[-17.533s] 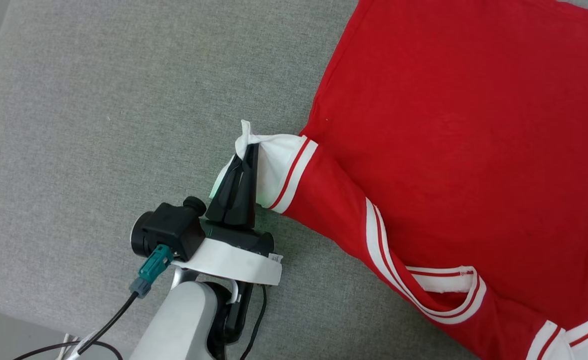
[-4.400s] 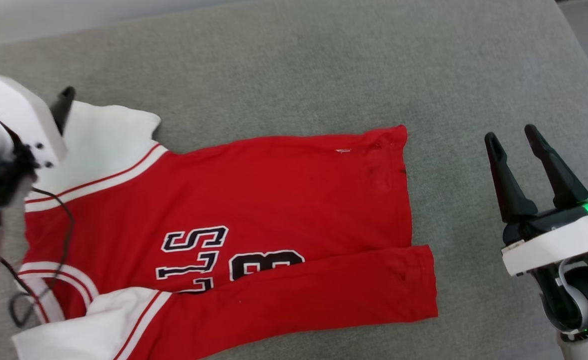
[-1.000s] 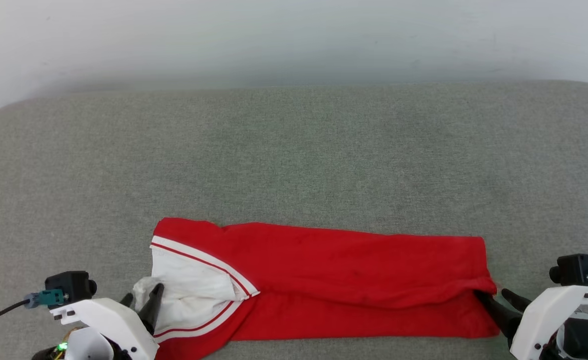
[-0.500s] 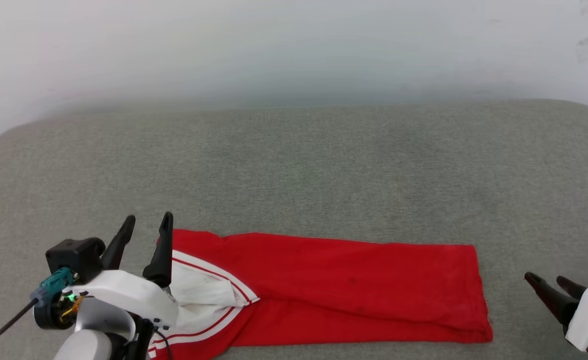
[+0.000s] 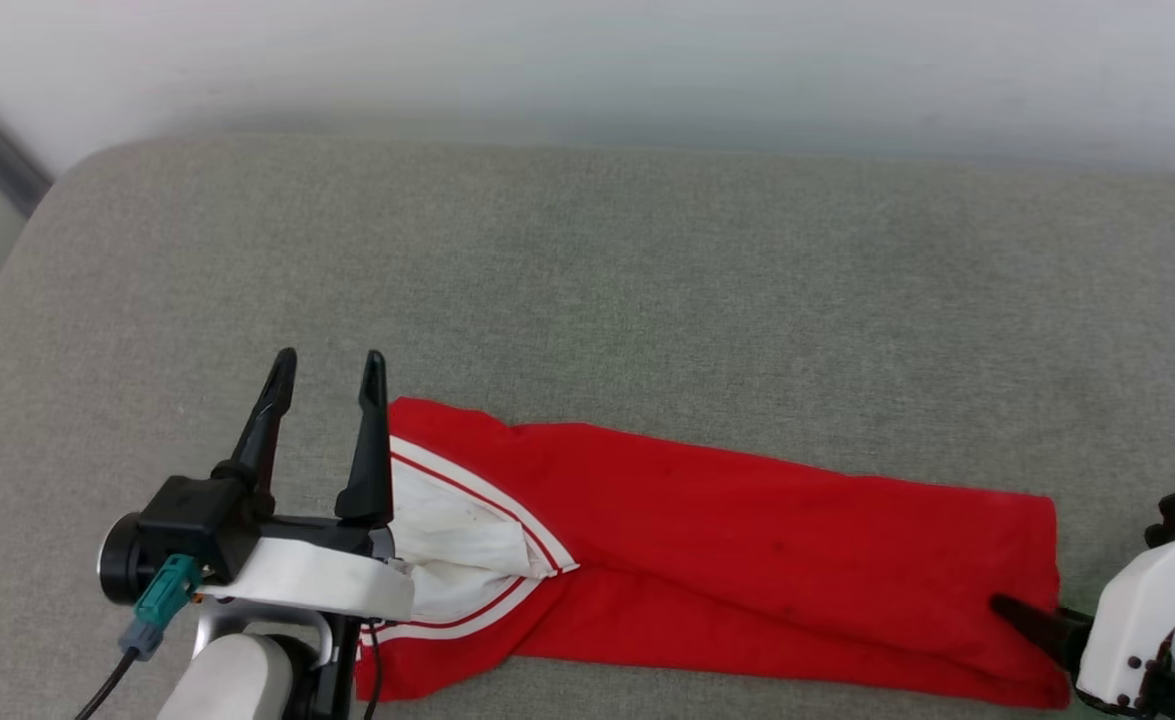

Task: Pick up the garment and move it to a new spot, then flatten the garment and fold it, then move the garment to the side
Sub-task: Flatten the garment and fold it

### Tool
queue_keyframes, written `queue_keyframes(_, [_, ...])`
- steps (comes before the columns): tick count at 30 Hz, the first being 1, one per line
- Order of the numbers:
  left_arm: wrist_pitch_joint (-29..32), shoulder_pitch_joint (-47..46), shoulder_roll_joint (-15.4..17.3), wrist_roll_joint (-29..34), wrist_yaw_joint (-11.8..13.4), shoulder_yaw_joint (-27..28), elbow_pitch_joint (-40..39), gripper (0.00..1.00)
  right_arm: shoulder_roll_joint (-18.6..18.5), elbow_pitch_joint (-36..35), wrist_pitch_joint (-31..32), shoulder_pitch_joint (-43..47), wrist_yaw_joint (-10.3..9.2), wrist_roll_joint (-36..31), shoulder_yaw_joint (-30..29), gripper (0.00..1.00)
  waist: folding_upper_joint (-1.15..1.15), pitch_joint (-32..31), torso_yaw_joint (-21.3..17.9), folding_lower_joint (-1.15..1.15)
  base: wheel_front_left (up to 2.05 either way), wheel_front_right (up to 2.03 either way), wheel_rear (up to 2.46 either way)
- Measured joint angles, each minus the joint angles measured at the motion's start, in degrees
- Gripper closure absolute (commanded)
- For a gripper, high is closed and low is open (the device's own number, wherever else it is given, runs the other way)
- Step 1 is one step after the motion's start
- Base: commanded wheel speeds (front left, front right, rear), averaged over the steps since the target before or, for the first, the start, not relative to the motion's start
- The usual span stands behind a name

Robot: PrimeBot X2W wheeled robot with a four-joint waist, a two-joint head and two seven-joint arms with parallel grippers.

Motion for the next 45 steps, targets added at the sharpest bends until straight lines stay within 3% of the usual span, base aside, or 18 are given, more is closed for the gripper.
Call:
queue_keyframes(4, [-0.35,-0.85,-0.40,0.94,-0.32,-0.83,-0.02,0.00,-0.12,3.75,0.62,-1.47,0.00,1.81,1.14,0.00,0.00,1.25,0.95,0.00,0.00,0.00,0.00])
queue_keyframes(5, [-0.51,-0.88,-0.42,1.08,-0.43,-1.00,-0.01,0.00,-0.32,4.44,0.86,-1.82,0.00,2.31,1.51,0.05,0.00,1.36,1.14,0.00,0.00,0.00,0.00])
queue_keyframes(6, [-0.49,-0.90,-0.40,1.10,-0.54,-1.10,0.11,0.00,-0.36,4.97,0.86,-2.04,0.00,2.87,1.69,0.63,0.00,1.39,1.23,0.00,0.00,0.00,0.00])
queue_keyframes(7, [-0.51,-0.95,-0.37,1.21,-0.62,-1.14,0.25,0.00,-0.62,5.42,0.85,-2.19,0.00,3.19,2.13,0.88,0.00,1.35,1.25,0.00,0.00,0.00,0.00])
queue_keyframes(8, [-0.52,-1.05,-0.35,1.21,-0.68,-1.15,0.43,0.00,-0.94,5.77,0.80,-2.47,0.00,3.65,2.60,1.00,0.00,1.25,1.24,0.00,0.00,0.00,0.00])
queue_keyframes(16, [-0.07,-1.07,0.35,1.32,-0.92,-1.37,2.59,0.00,-3.44,6.47,-2.40,-3.33,-0.01,6.16,6.50,1.00,0.00,-1.08,0.51,0.00,0.00,0.00,0.00])
queue_keyframes(22, [1.70,1.60,1.18,1.85,0.71,-1.87,2.33,0.00,-4.80,4.63,-4.09,-3.69,0.00,6.79,7.60,1.00,0.00,-3.81,-1.15,0.00,0.00,0.00,0.00])
queue_keyframes(28, [2.59,4.16,1.51,1.54,1.88,-1.77,0.97,0.00,-6.87,4.50,-4.75,-0.96,0.00,6.09,2.41,1.00,0.00,-5.69,-3.92,0.00,0.00,0.00,0.00])
queue_keyframes(33, [2.90,5.06,1.70,1.13,2.27,-1.68,0.34,0.00,-6.89,5.49,-6.43,-0.05,0.00,4.68,-5.91,1.00,0.00,-5.96,-5.34,0.00,0.00,0.00,0.00])
queue_keyframes(38, [3.04,5.32,1.58,0.74,2.68,-1.66,0.23,0.00,-1.51,5.68,-5.11,-1.21,0.00,8.36,-11.41,1.00,0.00,-6.08,-5.95,0.00,0.00,0.00,0.00])
queue_keyframes(43, [3.05,5.49,1.49,0.41,2.75,-1.78,0.27,0.00,8.04,5.32,3.72,-3.34,0.00,19.61,-13.59,1.00,0.00,-6.75,-5.99,0.00,0.00,0.00,0.00])
queue_keyframes(45, [3.11,5.63,1.57,0.40,2.76,-1.86,0.32,0.00,9.61,4.83,7.02,-4.03,0.00,22.82,-13.45,1.00,0.00,-7.05,-5.90,0.00,0.00,0.00,0.00])
